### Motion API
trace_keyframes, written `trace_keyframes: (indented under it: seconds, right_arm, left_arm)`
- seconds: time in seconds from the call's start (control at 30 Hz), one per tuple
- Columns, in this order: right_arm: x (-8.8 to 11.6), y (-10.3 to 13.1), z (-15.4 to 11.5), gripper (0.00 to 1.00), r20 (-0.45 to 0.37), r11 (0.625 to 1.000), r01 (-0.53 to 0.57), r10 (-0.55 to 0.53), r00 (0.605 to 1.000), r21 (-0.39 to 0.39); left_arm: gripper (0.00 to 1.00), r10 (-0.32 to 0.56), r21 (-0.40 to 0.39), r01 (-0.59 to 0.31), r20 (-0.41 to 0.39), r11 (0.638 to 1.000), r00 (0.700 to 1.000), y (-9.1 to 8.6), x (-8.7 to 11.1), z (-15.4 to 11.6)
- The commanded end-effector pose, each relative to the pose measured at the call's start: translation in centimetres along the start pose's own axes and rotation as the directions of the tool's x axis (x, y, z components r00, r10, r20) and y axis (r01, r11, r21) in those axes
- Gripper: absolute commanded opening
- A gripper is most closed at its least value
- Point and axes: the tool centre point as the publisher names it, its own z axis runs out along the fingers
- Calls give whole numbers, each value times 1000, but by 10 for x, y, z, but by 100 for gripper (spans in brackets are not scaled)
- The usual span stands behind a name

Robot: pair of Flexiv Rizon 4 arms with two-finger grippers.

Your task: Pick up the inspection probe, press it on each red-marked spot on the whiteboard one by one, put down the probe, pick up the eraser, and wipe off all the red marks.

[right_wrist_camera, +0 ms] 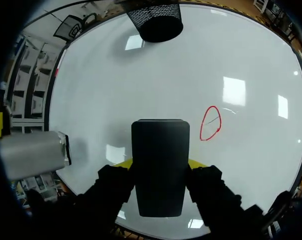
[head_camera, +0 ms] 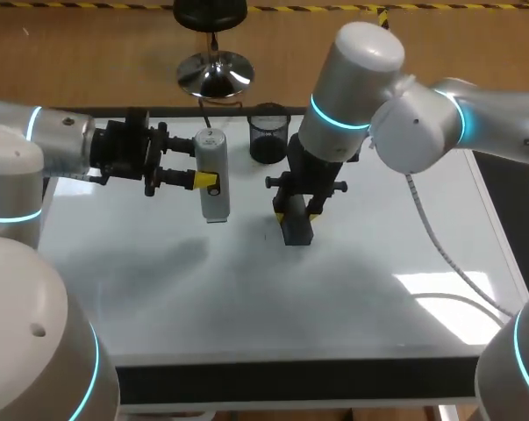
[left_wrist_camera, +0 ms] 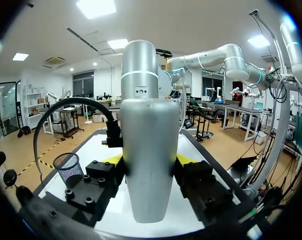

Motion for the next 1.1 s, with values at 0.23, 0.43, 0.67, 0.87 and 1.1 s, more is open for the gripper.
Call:
trace_keyframes:
  seconds: [0.23, 0.43, 0.67, 0.87, 1.1]
  right_arm:
    - [11, 11, 18, 0, 2, 1000, 8, -8, 1000, 21]
    - [17, 16, 23, 0, 16, 999, 23, -23, 1000, 26]
    - [19, 19, 20, 0, 36, 1000, 24, -24, 999, 13]
    - [12, 22, 17, 0, 62, 1000, 20, -20, 998, 4]
    - [-8, 20, 15, 0, 99, 1000, 7, -7, 995, -3]
  left_arm:
    - [0, 2, 1, -2, 4, 1000, 1000, -1, 1, 0]
    - [0, 2, 1, -2, 4, 1000, 1000, -1, 1, 0]
    - [0, 2, 1, -2, 4, 1000, 1000, -1, 1, 0]
    - [0, 2, 1, -2, 4, 1000, 1000, -1, 1, 0]
    - [0, 2, 1, -2, 4, 1000, 1000, -1, 1, 0]
